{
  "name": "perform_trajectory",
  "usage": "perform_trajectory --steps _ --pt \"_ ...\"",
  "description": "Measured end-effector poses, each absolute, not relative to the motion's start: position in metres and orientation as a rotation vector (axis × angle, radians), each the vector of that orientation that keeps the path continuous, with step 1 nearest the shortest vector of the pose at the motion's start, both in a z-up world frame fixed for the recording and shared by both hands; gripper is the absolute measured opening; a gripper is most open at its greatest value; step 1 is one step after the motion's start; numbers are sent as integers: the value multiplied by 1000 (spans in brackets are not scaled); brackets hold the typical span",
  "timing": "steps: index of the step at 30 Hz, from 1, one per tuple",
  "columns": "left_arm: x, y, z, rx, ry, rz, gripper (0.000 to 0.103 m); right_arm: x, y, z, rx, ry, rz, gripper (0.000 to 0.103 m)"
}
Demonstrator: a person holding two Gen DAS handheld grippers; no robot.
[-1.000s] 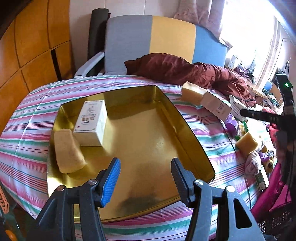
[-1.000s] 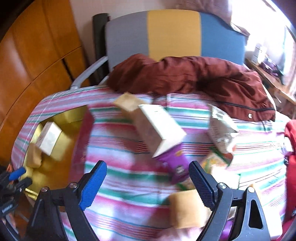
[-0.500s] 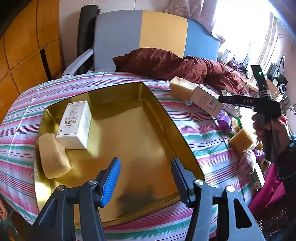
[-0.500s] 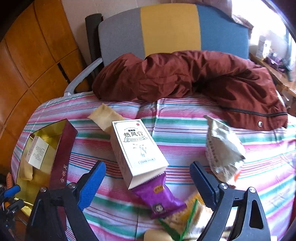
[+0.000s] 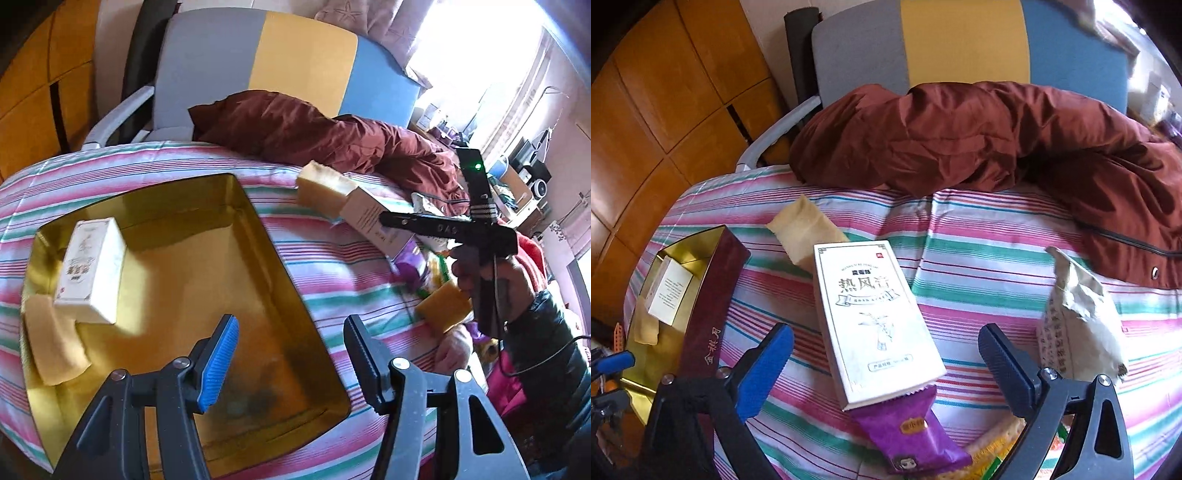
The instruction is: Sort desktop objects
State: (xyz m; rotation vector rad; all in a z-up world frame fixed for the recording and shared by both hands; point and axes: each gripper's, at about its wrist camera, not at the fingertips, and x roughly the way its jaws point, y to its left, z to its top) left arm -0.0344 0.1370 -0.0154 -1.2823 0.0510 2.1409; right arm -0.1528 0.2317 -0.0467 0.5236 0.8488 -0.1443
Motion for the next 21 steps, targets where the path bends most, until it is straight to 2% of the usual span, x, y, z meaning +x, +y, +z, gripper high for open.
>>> perform_trajectory --steps 3,5,8,9,10,21 --pt "-40 147 -12 -1280 45 2123 60 -147 234 -47 515 853 -113 99" --pt "-45 155 -8 -1271 37 2111 60 -143 238 -49 499 869 -91 93" --pt "-56 165 -4 -1270 10 2089 60 -140 245 -51 461 896 -84 70" --pt "-61 168 -3 -1275 -4 2083 60 -139 247 -52 448 908 -83 59" --pt "-66 172 -2 -1281 -18 2077 60 -139 248 -53 439 917 -77 54" --pt "-122 207 -1 -1379 -161 2007 60 -135 285 -48 330 1048 1 52"
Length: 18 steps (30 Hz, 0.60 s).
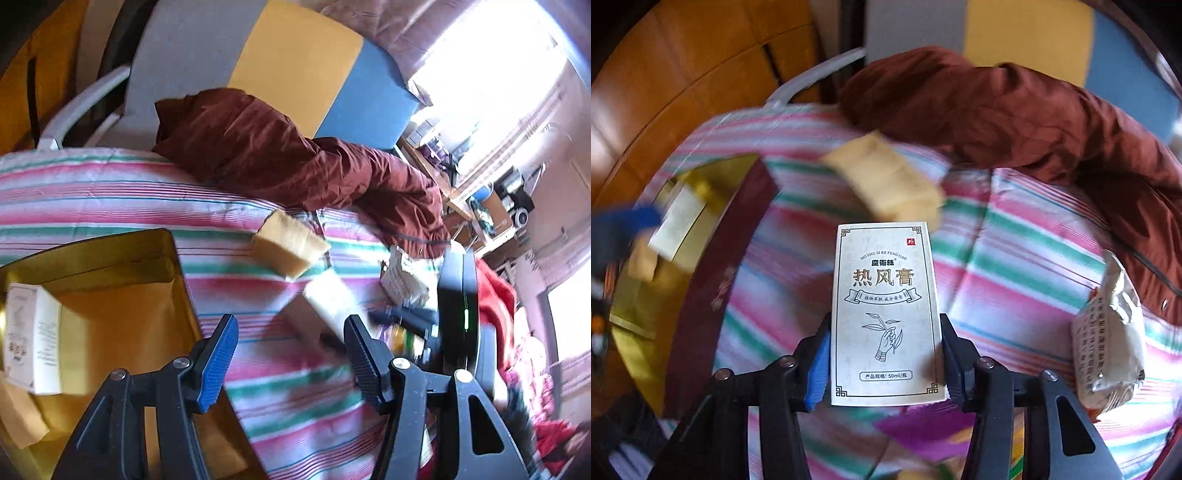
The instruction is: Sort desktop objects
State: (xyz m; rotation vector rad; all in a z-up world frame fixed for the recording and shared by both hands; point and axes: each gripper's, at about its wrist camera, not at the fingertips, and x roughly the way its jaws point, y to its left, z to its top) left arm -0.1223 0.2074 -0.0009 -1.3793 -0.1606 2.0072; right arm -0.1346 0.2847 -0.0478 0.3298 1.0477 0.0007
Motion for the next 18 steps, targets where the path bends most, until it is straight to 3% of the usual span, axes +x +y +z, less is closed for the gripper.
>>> perform_trajectory --steps 18 --pt "-200 293 -56 -1658 -369 1894 60 -142 300 -50 245 1136 107 51"
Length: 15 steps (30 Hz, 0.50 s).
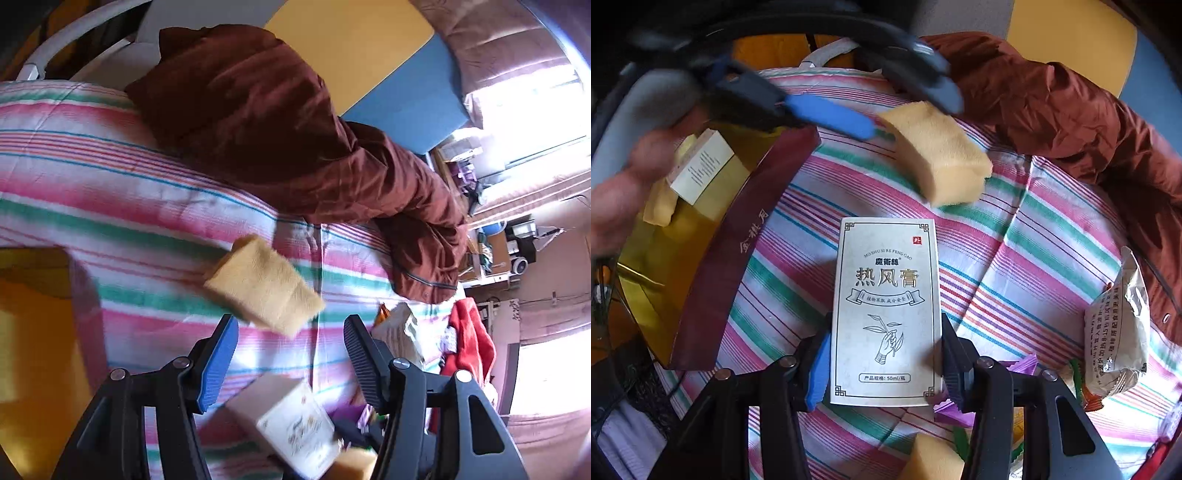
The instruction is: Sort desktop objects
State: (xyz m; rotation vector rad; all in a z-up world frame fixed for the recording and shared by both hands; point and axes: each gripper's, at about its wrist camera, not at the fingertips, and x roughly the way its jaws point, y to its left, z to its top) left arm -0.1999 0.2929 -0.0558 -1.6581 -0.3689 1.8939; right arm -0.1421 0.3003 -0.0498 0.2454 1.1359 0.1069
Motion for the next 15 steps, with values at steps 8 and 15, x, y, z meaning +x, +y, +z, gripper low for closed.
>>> perform_trajectory --steps 8,15 --pt "-221 312 -71 -1750 -337 1974 61 -141 299 -54 213 1162 169 52" --pt "-231 317 -71 -1785 -350 1990 70 -145 301 -57 235 1170 179 54"
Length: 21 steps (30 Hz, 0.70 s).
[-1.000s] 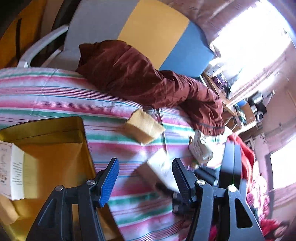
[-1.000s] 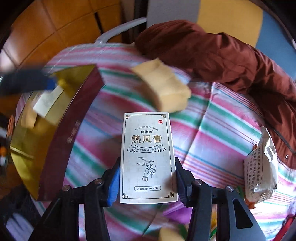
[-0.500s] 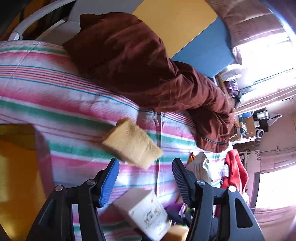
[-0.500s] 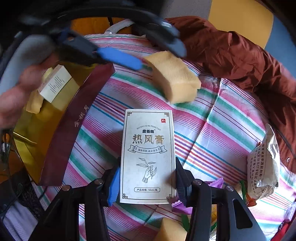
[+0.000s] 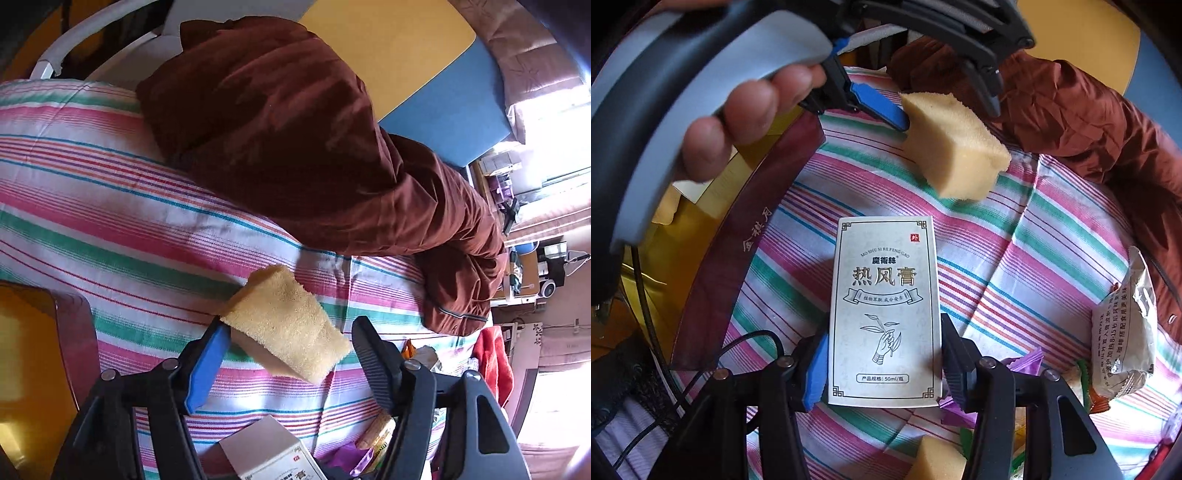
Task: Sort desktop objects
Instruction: 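Carry the box and sponge to the gold tray and release both inside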
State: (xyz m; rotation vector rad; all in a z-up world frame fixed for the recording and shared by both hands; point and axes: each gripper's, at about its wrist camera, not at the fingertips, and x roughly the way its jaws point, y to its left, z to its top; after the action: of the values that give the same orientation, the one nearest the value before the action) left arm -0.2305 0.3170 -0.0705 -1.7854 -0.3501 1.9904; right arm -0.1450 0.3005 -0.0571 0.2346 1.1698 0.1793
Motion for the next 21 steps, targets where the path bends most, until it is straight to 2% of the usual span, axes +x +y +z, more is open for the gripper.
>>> perform_trajectory --steps 2,5,8,9,10,13,16,21 --pt "-233 323 -74 -1820 -324 1989 76 -145 300 -59 236 1174 178 54" --pt "-237 331 -86 -1875 -262 2008 76 -145 300 -61 236 1179 178 54" --pt "-240 325 -95 -1895 -300 1995 70 -146 299 -62 230 1180 177 54" --pt "-240 322 -96 -1883 -273 2012 61 -146 300 -61 224 1180 177 54" --pt "-239 320 -98 -1879 -253 2013 57 -146 300 -61 220 1179 177 54" --pt "-235 313 -102 -1844 -247 1971 52 -146 300 -61 218 1174 182 53" --pt "-226 312 -96 -1771 -208 1977 47 -146 300 -61 219 1166 180 53" --pt "-208 301 -65 -1623 -172 2016 47 -148 297 -59 237 1153 183 52"
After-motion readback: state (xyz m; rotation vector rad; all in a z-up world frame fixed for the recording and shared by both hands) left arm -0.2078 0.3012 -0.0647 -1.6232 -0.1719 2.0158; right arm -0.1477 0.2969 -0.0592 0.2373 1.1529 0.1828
